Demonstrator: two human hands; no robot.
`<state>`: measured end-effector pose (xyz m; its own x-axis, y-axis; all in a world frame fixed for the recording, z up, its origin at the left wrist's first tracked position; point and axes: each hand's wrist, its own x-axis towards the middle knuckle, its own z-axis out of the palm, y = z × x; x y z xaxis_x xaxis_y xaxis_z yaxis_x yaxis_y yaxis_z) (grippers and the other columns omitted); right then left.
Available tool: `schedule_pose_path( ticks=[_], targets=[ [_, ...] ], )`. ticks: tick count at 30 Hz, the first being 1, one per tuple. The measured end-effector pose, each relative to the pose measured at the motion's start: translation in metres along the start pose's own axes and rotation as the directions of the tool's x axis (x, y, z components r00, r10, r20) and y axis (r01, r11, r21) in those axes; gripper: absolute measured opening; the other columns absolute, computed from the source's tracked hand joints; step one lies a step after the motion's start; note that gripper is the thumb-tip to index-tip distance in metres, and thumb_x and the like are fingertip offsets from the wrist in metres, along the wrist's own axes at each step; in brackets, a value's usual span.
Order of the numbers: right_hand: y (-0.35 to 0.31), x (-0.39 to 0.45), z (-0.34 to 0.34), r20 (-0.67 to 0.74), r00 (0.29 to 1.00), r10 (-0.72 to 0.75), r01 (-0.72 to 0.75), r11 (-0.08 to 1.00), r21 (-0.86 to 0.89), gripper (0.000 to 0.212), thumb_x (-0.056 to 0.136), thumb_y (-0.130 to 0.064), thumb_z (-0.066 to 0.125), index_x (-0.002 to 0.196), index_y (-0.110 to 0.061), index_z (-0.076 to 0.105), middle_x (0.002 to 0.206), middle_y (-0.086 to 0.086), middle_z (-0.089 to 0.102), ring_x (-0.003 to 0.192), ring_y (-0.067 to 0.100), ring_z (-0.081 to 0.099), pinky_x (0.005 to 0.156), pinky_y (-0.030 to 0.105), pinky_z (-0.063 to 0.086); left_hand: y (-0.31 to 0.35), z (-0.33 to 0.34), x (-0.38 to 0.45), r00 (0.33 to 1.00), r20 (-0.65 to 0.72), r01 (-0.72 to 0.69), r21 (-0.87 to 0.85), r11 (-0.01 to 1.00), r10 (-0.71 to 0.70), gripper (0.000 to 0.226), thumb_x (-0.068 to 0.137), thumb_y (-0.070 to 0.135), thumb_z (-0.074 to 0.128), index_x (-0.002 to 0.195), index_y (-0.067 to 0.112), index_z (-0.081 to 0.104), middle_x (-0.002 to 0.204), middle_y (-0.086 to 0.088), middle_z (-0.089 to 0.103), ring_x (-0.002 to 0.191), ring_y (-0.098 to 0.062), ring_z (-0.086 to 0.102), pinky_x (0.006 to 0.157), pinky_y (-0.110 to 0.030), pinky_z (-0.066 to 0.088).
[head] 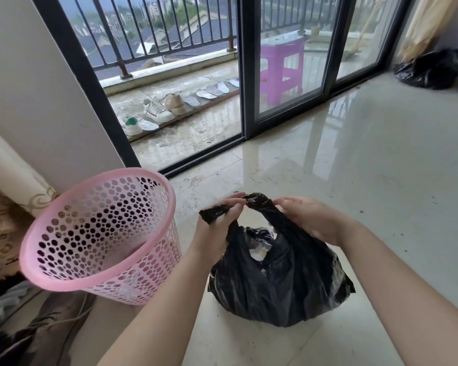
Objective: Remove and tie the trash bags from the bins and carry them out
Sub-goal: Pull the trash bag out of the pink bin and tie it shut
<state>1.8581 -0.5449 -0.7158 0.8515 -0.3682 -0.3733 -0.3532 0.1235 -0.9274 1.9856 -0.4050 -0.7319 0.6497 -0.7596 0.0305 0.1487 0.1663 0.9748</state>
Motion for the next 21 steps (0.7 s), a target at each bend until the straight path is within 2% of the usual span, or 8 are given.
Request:
schedule_pose_path(
  ticks=[3, 8, 11, 13, 15, 17, 19, 21],
  targets=[
    [0.002, 0.005, 0.004, -0.231, 0.973, 0.026, -0.02, 0.999, 0.029, 0.034, 0.097, -0.034, 0.033, 0.094, -0.009, 0.056, 0.079, 0.003, 0.059, 0.078, 0.017, 0.056, 0.066, 0.025, 0.045, -0.003, -0.004, 0.002, 0.994, 0.082, 0.086, -0.218, 0.972, -0.069, 0.053, 0.083, -0.015, 0.04, 0.05, 0.011, 0.071, 0.078, 0.003, 0.075, 0.083, -0.008, 0.068, 0.07, -0.014, 0.055],
    [0.001, 0.003, 0.009, -0.239, 0.954, 0.18, -0.166, 0.983, 0.075, 0.06, 0.093, -0.051, 0.03, 0.068, -0.007, 0.061, 0.076, 0.006, 0.063, 0.075, 0.018, 0.058, 0.067, 0.028, 0.045, -0.007, -0.003, 0.001, 0.991, 0.08, 0.125, -0.218, 0.968, -0.11, 0.059, 0.076, -0.022, 0.035, 0.038, 0.012, 0.065, 0.06, 0.007, 0.071, 0.054, -0.003, 0.064, 0.052, -0.012, 0.051],
    [0.003, 0.004, 0.01, -0.218, 0.97, 0.11, -0.07, 0.981, 0.183, 0.042, 0.092, -0.044, 0.041, 0.084, -0.008, 0.061, 0.084, 0.005, 0.062, 0.079, 0.018, 0.058, 0.069, 0.03, 0.047, -0.009, 0.0, -0.002, 0.974, 0.172, 0.181, -0.175, 0.968, -0.151, 0.039, 0.06, -0.012, 0.044, 0.038, 0.012, 0.065, 0.058, 0.006, 0.07, 0.053, -0.007, 0.062, 0.05, -0.013, 0.05],
    [0.002, 0.003, 0.01, -0.239, 0.971, 0.019, 0.059, 0.946, 0.318, 0.026, 0.094, -0.024, 0.045, 0.077, -0.01, 0.057, 0.081, 0.005, 0.059, 0.075, 0.017, 0.057, 0.07, 0.03, 0.047, -0.013, 0.001, -0.003, 0.955, 0.231, 0.228, -0.182, 0.957, -0.183, 0.042, 0.068, -0.012, 0.045, 0.045, 0.013, 0.069, 0.063, 0.006, 0.072, 0.064, -0.011, 0.063, 0.056, -0.014, 0.052],
    [0.001, 0.002, 0.008, -0.26, 0.964, -0.045, 0.189, 0.807, 0.56, 0.031, 0.094, -0.013, 0.04, 0.067, -0.011, 0.052, 0.08, 0.007, 0.058, 0.079, 0.02, 0.058, 0.075, 0.036, 0.048, -0.012, 0.003, -0.005, 0.929, 0.332, 0.255, -0.252, 0.934, -0.164, 0.036, 0.081, 0.004, 0.041, 0.069, 0.015, 0.074, 0.078, 0.006, 0.075, 0.081, -0.012, 0.066, 0.077, -0.02, 0.055],
    [0.001, -0.001, 0.004, -0.238, 0.963, -0.128, 0.268, 0.564, 0.781, 0.038, 0.09, -0.012, 0.036, 0.054, -0.013, 0.047, 0.081, 0.01, 0.065, 0.082, 0.024, 0.065, 0.075, 0.041, 0.052, -0.01, 0.004, -0.004, 0.936, 0.309, 0.259, -0.276, 0.925, -0.17, 0.038, 0.089, 0.027, 0.033, 0.086, 0.016, 0.069, 0.092, 0.007, 0.074, 0.101, -0.012, 0.06, 0.102, -0.034, 0.042],
    [-0.001, -0.002, 0.003, -0.264, 0.944, -0.2, 0.325, 0.403, 0.856, 0.031, 0.074, -0.013, 0.041, 0.044, -0.014, 0.045, 0.069, 0.009, 0.07, 0.068, 0.023, 0.071, 0.07, 0.038, 0.058, -0.01, 0.003, 0.001, 0.968, 0.194, 0.23, -0.431, 0.872, -0.159, 0.057, 0.096, 0.039, 0.024, 0.07, 0.016, 0.069, 0.092, 0.004, 0.074, 0.108, -0.014, 0.056, 0.105, -0.04, 0.037],
    [-0.001, -0.001, 0.003, -0.351, 0.923, -0.158, 0.384, 0.343, 0.857, 0.014, 0.061, -0.015, 0.041, 0.047, -0.015, 0.038, 0.043, 0.001, 0.055, 0.04, 0.015, 0.057, 0.056, 0.028, 0.054, -0.009, 0.004, 0.004, 0.986, 0.085, 0.164, -0.624, 0.764, -0.141, 0.065, 0.097, 0.041, 0.024, 0.049, 0.014, 0.059, 0.076, -0.001, 0.073, 0.095, -0.014, 0.062, 0.094, -0.036, 0.042]
  ],
)
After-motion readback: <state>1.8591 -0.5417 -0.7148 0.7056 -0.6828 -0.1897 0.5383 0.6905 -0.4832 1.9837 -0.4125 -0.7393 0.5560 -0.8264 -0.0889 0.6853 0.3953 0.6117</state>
